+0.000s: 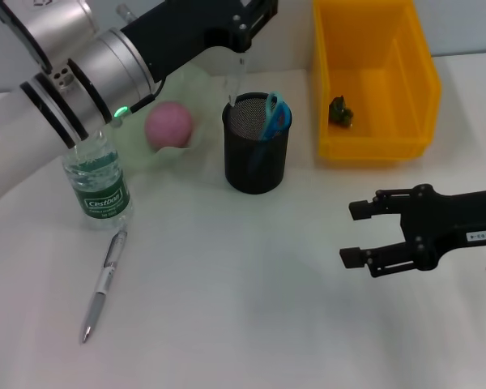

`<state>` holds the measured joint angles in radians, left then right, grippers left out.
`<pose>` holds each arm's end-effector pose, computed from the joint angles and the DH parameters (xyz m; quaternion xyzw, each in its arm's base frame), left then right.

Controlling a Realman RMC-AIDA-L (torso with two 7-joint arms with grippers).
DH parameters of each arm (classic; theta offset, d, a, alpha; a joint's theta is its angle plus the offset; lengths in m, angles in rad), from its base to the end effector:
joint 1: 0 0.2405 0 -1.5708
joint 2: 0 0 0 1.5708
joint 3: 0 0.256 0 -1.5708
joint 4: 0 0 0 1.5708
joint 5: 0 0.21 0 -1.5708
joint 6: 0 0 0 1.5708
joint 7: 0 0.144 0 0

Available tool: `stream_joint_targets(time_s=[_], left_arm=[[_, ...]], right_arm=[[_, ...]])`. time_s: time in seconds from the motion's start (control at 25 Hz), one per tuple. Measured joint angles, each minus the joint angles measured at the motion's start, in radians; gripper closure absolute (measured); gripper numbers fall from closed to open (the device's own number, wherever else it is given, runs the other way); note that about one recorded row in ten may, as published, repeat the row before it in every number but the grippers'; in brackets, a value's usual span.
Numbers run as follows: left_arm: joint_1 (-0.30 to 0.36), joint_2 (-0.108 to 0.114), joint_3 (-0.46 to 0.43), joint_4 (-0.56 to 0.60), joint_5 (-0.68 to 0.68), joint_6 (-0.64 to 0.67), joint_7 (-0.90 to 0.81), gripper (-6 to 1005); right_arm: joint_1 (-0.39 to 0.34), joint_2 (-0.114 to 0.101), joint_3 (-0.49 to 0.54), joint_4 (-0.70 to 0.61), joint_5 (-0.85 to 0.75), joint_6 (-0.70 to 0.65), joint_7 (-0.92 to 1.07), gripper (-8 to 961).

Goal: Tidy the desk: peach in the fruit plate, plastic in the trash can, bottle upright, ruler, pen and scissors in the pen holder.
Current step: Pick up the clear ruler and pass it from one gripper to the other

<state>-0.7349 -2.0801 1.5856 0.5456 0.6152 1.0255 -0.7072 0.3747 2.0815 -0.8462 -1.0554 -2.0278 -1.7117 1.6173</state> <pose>-0.1067 0.4100 -0.0426 -0.8607 -0.0018 -0.4110 0.3006 0.2573 0.3002 0.0369 -0.9595 0.2074 0.1641 0.0964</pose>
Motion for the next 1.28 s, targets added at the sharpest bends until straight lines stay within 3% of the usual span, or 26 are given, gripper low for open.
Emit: stream_joint_targets(time_s=[0.52,0.88,1.0,1.28], left_arm=[[0.001,0.000,0.027,-0.075,-0.064,0.064,0.048,634],[0.004,0.000,0.026,-0.081,-0.101,0.079,0.048,633],[0.006,0.000,0.031,-0.105,-0.187,0.125,0.047,633],[0.008,0.000,0.052,-0.107,-0.190,0.132,0.047,634]], right_arm=[[0.022,0.002,-0.001,0.034,0.041,0.108,-0.001,154],[0.029,0.001,-0.001,0.044,0.052,0.117,-0.002,155],[0.039,0.002,-0.011,0.058,0.052,0.123,-0.002,155],[0.042,0.002,-0.049,0.059,0.052,0.149,-0.002,156]])
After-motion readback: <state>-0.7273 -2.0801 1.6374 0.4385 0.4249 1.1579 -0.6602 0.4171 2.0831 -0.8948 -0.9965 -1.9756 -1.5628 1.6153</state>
